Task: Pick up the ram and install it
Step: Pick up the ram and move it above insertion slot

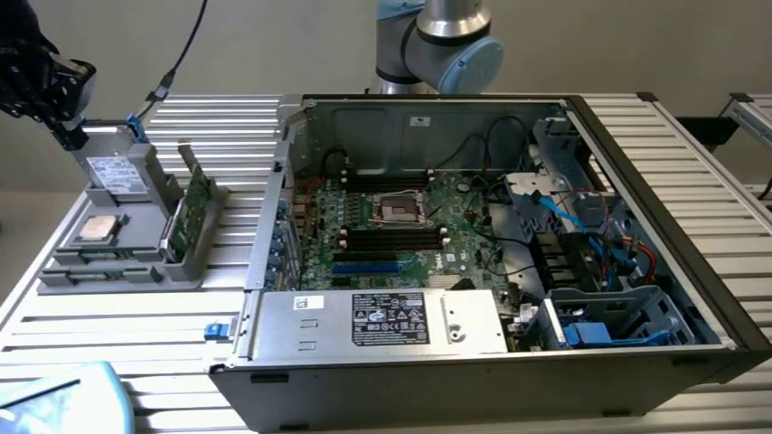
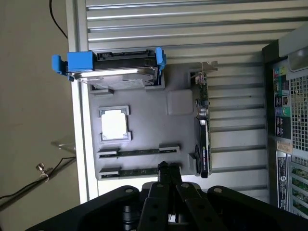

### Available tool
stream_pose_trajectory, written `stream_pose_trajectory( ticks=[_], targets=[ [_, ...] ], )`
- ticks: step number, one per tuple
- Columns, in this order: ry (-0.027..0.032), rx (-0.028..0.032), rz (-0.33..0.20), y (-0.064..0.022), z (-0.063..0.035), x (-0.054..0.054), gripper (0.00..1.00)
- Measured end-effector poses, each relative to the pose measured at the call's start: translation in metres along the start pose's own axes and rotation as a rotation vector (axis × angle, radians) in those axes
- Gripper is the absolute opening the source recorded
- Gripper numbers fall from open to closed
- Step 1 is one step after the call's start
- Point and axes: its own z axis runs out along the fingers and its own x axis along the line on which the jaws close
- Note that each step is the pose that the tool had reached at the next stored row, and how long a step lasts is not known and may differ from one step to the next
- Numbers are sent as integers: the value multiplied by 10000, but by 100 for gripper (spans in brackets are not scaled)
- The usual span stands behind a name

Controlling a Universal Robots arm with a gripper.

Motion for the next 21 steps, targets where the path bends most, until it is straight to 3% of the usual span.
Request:
stream_pose_trajectory(
  ticks=[8, 21],
  targets=[
    [20, -5, -174, -1, 1, 18, 11],
    [236, -37, -2466, -2, 7, 20, 11]
  ],
)
